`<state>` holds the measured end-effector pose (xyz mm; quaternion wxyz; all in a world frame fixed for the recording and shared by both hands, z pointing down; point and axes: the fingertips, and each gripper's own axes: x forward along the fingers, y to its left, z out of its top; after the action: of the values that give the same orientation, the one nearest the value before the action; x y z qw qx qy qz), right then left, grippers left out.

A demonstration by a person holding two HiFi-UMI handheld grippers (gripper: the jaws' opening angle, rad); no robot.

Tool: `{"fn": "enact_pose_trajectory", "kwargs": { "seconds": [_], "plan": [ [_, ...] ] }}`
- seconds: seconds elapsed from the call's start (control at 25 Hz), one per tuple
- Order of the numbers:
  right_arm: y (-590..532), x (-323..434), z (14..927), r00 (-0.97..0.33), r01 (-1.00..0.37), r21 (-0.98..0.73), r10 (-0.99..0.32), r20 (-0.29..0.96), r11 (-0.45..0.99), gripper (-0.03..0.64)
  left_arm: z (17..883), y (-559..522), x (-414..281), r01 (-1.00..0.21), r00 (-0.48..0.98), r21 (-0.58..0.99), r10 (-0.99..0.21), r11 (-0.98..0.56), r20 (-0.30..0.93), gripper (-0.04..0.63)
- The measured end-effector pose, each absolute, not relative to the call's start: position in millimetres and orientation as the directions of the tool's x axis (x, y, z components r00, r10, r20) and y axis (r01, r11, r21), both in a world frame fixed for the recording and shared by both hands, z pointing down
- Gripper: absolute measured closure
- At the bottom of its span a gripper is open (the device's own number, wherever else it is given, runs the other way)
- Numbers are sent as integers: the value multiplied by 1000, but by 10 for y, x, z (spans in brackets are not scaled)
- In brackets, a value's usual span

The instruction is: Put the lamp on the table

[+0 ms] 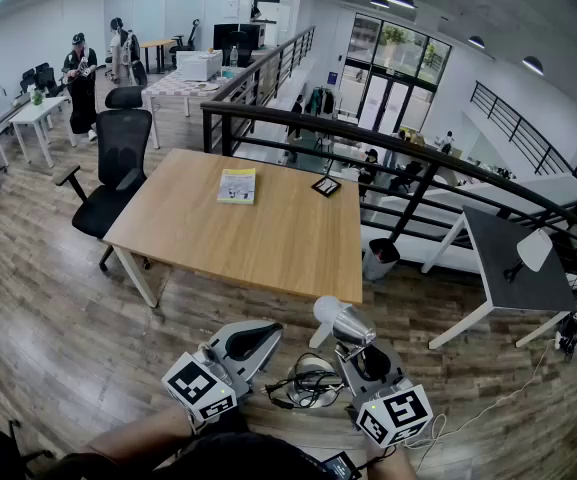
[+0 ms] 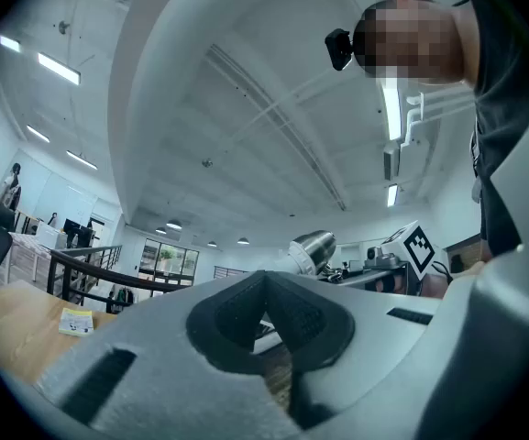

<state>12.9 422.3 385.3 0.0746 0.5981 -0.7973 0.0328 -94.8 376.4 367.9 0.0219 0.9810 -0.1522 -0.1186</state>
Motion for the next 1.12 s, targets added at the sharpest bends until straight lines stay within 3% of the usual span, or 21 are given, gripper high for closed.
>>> {"fn": "enact_pose_trajectory", "kwargs": {
  "seconds": [1.12],
  "plan": [
    [4395,94,3692,-300,-951,48,-949,100,306,489,3632,3919,-970,-297,924,60,-303,-953,-234,586]
  ]
}}
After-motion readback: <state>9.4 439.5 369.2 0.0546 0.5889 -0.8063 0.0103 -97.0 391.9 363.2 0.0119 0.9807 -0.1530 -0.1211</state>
